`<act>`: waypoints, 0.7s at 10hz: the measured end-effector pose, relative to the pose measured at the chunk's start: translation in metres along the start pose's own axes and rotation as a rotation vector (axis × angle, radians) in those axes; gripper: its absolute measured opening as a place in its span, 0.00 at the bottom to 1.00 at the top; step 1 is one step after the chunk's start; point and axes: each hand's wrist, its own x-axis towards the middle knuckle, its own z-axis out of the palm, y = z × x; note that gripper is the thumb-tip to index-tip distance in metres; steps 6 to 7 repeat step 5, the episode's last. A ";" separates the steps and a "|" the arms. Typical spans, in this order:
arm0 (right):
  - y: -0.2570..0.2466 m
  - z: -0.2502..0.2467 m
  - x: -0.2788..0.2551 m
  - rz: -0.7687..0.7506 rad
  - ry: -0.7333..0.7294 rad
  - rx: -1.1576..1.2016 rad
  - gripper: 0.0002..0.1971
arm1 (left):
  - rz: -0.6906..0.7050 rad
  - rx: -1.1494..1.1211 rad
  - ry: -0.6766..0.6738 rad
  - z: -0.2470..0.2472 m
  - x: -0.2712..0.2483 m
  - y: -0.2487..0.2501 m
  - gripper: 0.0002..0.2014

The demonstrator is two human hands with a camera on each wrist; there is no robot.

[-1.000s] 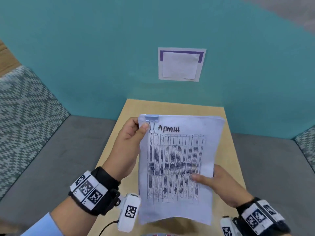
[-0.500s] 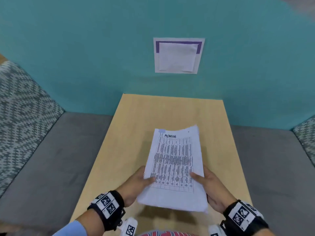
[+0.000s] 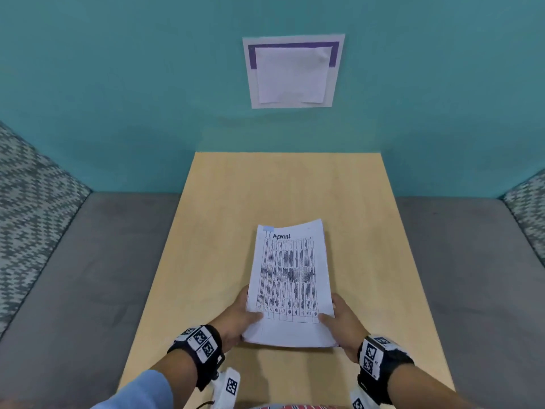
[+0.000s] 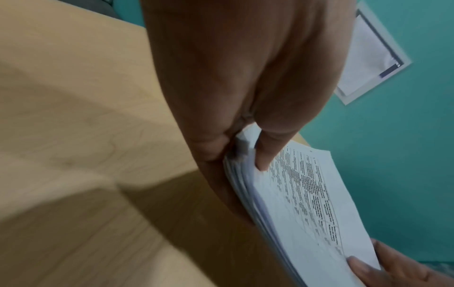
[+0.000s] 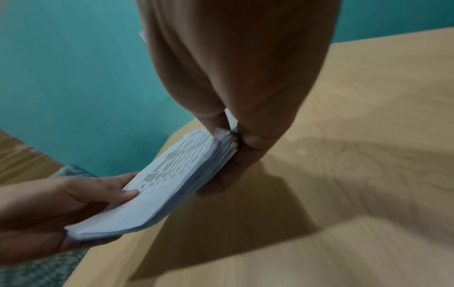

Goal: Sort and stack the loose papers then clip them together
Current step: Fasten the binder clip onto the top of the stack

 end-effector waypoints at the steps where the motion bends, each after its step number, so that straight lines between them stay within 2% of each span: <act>1: 0.009 0.005 0.009 -0.003 0.043 -0.135 0.24 | -0.021 0.037 0.021 -0.002 0.011 -0.007 0.37; 2: 0.011 0.007 0.021 -0.011 0.062 -0.263 0.26 | -0.007 0.152 0.049 -0.001 0.016 -0.004 0.37; 3: -0.001 0.002 0.028 0.032 0.010 -0.392 0.29 | 0.000 0.246 0.046 -0.005 0.019 -0.005 0.33; 4: -0.006 -0.012 0.033 0.070 0.041 -0.737 0.32 | -0.021 0.314 0.133 -0.015 0.023 -0.012 0.14; 5: -0.012 -0.033 0.024 0.058 0.119 -0.761 0.28 | -0.014 0.508 0.229 -0.032 0.011 -0.038 0.14; 7: -0.012 -0.033 0.024 0.058 0.119 -0.761 0.28 | -0.014 0.508 0.229 -0.032 0.011 -0.038 0.14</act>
